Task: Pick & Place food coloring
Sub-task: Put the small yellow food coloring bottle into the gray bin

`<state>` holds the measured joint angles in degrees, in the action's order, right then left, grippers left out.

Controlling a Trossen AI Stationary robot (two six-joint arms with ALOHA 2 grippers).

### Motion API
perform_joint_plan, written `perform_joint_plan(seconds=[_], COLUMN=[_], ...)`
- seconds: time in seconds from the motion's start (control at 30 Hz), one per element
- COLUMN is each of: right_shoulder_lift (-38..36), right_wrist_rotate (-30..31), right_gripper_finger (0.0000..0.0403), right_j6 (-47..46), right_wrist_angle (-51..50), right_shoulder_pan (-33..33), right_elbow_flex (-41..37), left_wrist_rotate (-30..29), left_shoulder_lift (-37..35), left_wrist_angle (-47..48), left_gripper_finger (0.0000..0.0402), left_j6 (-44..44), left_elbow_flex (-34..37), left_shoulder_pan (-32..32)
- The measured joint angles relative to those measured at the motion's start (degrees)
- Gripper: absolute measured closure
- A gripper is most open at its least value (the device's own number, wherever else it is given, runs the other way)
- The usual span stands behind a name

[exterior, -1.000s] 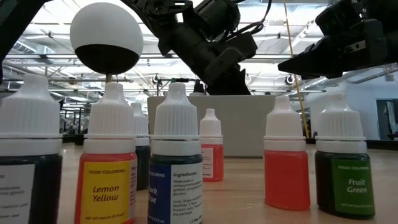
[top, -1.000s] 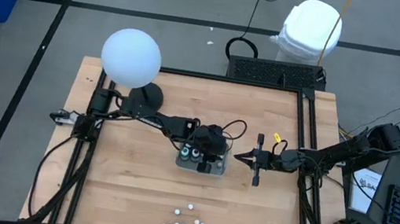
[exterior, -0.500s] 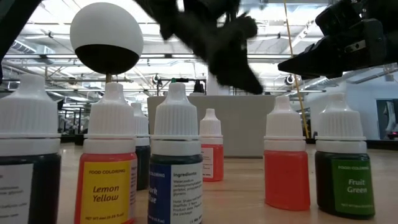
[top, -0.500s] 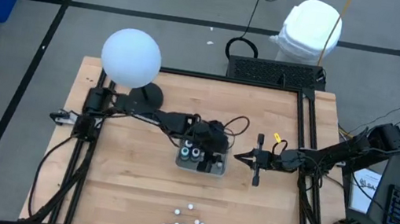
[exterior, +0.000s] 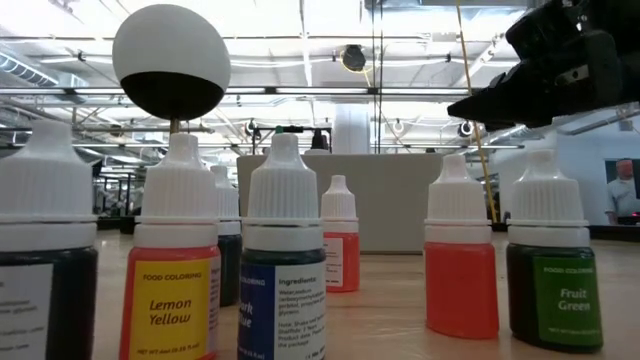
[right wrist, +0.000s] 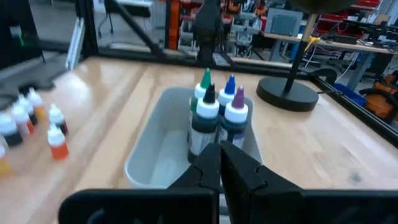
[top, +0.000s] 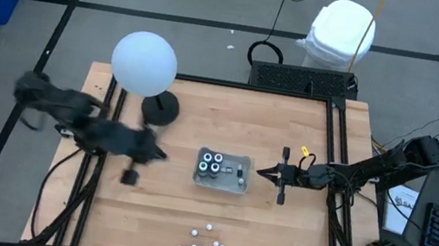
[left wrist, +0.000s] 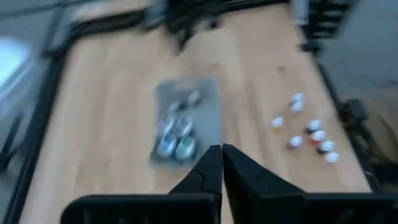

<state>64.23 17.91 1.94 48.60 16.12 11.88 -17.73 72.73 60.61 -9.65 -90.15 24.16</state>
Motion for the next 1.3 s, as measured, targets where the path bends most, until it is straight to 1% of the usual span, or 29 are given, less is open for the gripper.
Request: perform_joint_plan(seconds=[0.07,0.13,0.2,0.27,0.33,0.43,0.5,0.57,0.63,0.7,0.87,0.97,1.07,1.13,1.23,1.3], right_shoulder_lift=[0.00,0.00,0.00,0.00,0.00,0.00,0.02,0.04,0.07,0.07,0.07,0.07,0.07,0.07,0.09,0.50], right_wrist_rotate=[0.01,0.00,-0.01,-0.02,-0.02,-0.03,-0.02,-0.03,-0.04,-0.04,-0.17,-0.14,-0.13,-0.13,-0.27,-1.53], right_gripper_finger=[0.0401,0.0401,0.0401,0.0401,0.0401,0.0401,0.0401,0.0401,0.0401,0.0401,0.0401,0.0401,0.0401,0.0402,0.0402,0.0402], right_j6=[-1.41,-2.35,-3.10,-3.24,-3.24,-3.24,-3.23,-3.19,-3.12,-2.46,0.97,1.03,1.09,0.58,0.37,0.52], right_wrist_angle=[1.35,3.14,4.12,4.87,5.12,4.88,4.55,4.63,4.59,4.78,5.28,6.71,7.65,7.82,2.22,-7.11], right_shoulder_pan=[-0.02,0.00,0.00,0.00,0.00,0.00,-0.01,0.00,0.00,-0.02,-0.02,-0.02,-0.02,0.00,1.28,2.90], right_elbow_flex=[0.00,0.00,0.00,0.00,0.00,0.00,0.00,0.00,0.00,0.00,0.00,0.00,0.00,0.37,4.93,10.80], left_wrist_rotate=[-6.00,-9.47,-12.91,-15.47,-15.34,-13.74,-12.76,-12.49,-12.44,-11.85,-11.57,-9.71,-8.18,-8.19,-8.20,-8.20], left_shoulder_lift=[-7.50,-14.84,-21.48,-26.14,-27.95,-27.22,-25.41,-23.14,-21.37,-20.26,-18.81,-18.73,-18.73,-18.73,-18.73,-18.73], left_wrist_angle=[-1.13,-5.36,-13.40,-24.98,-38.99,-60.83,-75.82,-83.60,-88.20,-91.78,-91.44,-91.20,-91.24,-91.35,-91.35,-91.26], left_gripper_finger=[0.0390,0.0388,0.0395,0.0397,0.0395,0.0398,0.0397,0.0396,0.0398,0.0398,0.0397,0.0397,0.0385,0.0379,0.0378,0.0377], left_j6=[-8.02,-14.91,-19.80,-21.07,-17.70,-8.04,-2.92,-0.35,0.70,0.96,3.85,5.92,6.40,6.54,6.51,6.36], left_elbow_flex=[8.81,19.59,31.44,43.75,54.58,67.23,73.23,78.43,81.72,83.32,83.93,83.93,83.93,83.93,83.93,83.93], left_shoulder_pan=[4.85,10.08,14.62,17.53,18.54,17.79,16.66,14.61,12.66,10.52,6.25,4.08,2.63,1.95,1.35,1.36])
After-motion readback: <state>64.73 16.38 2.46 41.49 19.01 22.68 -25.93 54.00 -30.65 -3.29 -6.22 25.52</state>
